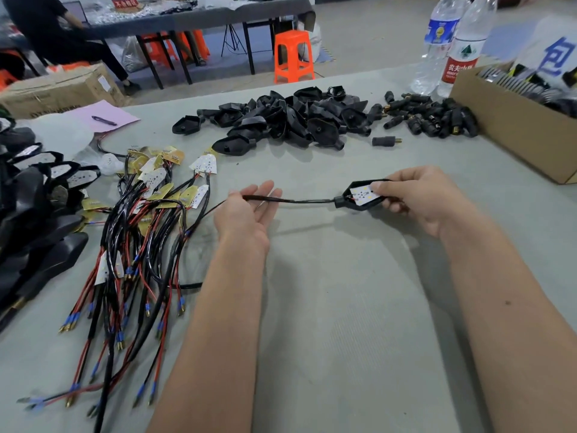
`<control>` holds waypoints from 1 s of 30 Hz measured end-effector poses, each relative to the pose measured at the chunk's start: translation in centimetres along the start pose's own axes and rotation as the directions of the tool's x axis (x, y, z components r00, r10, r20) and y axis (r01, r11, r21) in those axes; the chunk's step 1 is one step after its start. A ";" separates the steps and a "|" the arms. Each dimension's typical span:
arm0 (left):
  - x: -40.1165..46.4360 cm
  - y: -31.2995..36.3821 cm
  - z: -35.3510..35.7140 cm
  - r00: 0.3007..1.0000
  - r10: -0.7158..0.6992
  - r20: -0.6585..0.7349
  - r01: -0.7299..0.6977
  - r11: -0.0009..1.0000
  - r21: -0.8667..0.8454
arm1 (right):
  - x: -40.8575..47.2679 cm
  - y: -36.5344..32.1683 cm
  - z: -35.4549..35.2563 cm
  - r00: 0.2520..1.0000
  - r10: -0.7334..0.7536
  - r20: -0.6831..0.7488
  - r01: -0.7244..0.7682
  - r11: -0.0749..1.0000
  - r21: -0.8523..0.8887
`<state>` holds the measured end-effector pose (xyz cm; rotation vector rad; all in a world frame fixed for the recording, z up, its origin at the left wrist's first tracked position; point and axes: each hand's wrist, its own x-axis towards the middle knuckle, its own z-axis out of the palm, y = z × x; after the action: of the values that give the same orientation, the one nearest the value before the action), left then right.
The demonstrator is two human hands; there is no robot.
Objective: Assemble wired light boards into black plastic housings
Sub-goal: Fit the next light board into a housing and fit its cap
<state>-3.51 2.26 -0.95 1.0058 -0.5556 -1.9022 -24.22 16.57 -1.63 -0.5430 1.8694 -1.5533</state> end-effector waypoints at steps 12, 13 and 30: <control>0.2 -1.0 4.3 0.925 -0.132 0.357 -0.308 0.290 0.906 | -2.2 -2.1 -1.8 0.919 0.069 0.389 0.161 0.834 -0.528; 0.2 -1.2 4.6 0.914 -0.141 0.382 -0.348 0.216 0.912 | -2.5 -2.1 -1.2 0.893 0.084 0.442 0.179 0.835 -0.521; 3.0 -4.0 3.1 0.620 0.240 0.747 -0.763 -0.038 0.645 | -4.2 -3.7 1.7 0.769 0.361 0.528 0.155 0.696 -0.701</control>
<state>-8.88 1.69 -3.26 0.7743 -2.3138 -0.7662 -20.33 17.40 2.68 -1.1171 1.8220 -0.3553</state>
